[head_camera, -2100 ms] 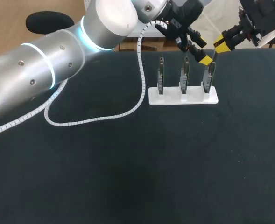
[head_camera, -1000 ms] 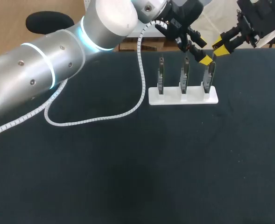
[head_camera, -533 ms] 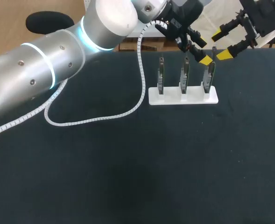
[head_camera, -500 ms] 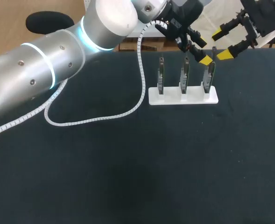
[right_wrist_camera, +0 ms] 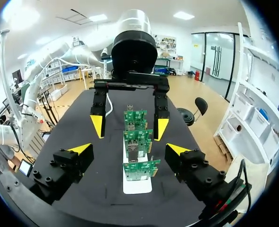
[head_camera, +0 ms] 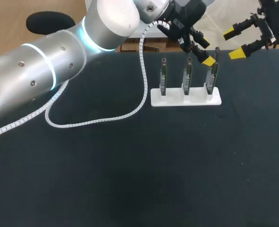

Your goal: Pick up the optical module with the left hand, and insert it into the network port with the right hand.

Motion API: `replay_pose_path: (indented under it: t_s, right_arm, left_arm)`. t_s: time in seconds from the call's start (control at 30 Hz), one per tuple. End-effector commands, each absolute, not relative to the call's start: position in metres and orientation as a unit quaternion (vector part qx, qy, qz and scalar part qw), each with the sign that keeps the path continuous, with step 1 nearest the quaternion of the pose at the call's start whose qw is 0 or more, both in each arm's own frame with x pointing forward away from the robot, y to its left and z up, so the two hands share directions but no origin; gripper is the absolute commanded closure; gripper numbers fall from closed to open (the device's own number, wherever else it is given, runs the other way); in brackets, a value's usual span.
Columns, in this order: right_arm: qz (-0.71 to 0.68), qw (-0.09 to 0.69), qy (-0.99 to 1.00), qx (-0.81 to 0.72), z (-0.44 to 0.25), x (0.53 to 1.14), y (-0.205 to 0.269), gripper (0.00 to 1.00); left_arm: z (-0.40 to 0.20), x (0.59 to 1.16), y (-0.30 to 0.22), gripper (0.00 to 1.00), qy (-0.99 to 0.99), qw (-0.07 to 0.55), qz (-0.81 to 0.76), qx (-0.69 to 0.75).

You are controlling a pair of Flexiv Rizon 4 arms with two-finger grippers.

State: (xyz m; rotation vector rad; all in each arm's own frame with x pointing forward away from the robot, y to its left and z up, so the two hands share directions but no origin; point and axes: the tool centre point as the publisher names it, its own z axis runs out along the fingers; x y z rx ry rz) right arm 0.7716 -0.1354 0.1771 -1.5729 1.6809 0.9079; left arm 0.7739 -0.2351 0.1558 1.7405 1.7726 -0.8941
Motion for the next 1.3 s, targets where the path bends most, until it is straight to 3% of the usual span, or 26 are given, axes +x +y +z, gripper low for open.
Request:
replay_pose_path:
  t_s: [0.03, 0.13, 0.17, 0.2, 0.23, 1.3]
  right_arm:
    - [0.349, 0.329, 0.639, -0.600, 0.177, 0.772, -0.138, 0.00]
    - [0.347, 0.331, 0.639, -0.602, 0.178, 0.772, -0.139, 0.00]
    - [0.343, 0.331, 0.638, -0.604, 0.178, 0.772, -0.139, 0.58]
    - [0.342, 0.332, 0.638, -0.604, 0.178, 0.772, -0.139, 0.74]
    - [0.344, 0.334, 0.638, -0.603, 0.179, 0.772, -0.140, 1.00]
    - [0.341, 0.340, 0.607, -0.631, 0.190, 0.783, -0.110, 1.00]
  left_arm:
    - [0.156, 0.773, -0.235, 0.00, 0.652, 0.248, -0.327, 0.638]
    - [0.156, 0.773, -0.235, 0.00, 0.652, 0.248, -0.327, 0.638]
    - [0.156, 0.773, -0.235, 0.00, 0.652, 0.248, -0.327, 0.638]
    - [0.156, 0.773, -0.235, 0.00, 0.652, 0.248, -0.327, 0.638]
    - [0.156, 0.773, -0.235, 0.00, 0.652, 0.248, -0.327, 0.638]
    - [0.156, 0.773, -0.235, 0.00, 0.652, 0.248, -0.327, 0.638]
